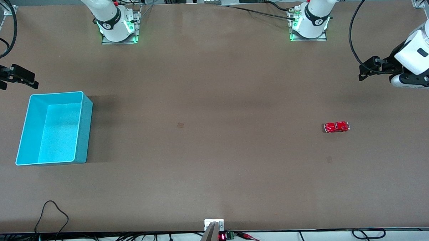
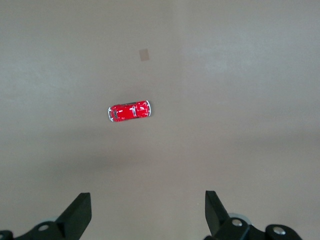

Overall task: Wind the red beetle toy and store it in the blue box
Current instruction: 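Move the left gripper toward the red toy car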

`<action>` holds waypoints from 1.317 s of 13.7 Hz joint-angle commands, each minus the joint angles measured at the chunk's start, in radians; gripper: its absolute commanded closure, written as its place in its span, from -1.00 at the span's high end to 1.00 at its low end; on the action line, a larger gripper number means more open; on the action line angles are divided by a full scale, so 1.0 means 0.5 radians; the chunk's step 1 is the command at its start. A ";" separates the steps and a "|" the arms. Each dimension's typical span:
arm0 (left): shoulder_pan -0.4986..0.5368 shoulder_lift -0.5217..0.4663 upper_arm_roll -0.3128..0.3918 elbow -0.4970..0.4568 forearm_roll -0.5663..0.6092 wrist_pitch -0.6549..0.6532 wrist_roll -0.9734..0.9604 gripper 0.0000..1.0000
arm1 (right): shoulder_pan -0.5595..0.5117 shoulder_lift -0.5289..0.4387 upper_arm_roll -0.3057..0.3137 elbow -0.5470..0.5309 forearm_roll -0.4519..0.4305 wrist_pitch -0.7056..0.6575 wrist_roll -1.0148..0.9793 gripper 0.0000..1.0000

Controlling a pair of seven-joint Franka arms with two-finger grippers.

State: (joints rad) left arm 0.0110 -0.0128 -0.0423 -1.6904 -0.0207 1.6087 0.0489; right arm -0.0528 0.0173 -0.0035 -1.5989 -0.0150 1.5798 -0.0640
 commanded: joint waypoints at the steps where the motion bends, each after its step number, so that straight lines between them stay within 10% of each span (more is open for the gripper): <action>1: 0.015 0.016 -0.023 0.043 -0.011 -0.131 0.022 1.00 | -0.011 -0.028 0.004 -0.027 -0.010 -0.006 -0.010 1.00; 7: 0.003 0.019 -0.023 0.046 0.001 -0.309 0.059 1.00 | -0.008 -0.025 0.004 -0.027 -0.010 -0.009 -0.010 1.00; 18: 0.018 0.062 -0.023 0.000 0.087 -0.273 1.294 1.00 | -0.008 -0.019 0.007 -0.027 -0.007 0.019 -0.007 1.00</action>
State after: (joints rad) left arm 0.0144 0.0100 -0.0518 -1.6904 -0.0085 1.4580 0.5869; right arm -0.0528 0.0178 -0.0036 -1.5990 -0.0150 1.5805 -0.0640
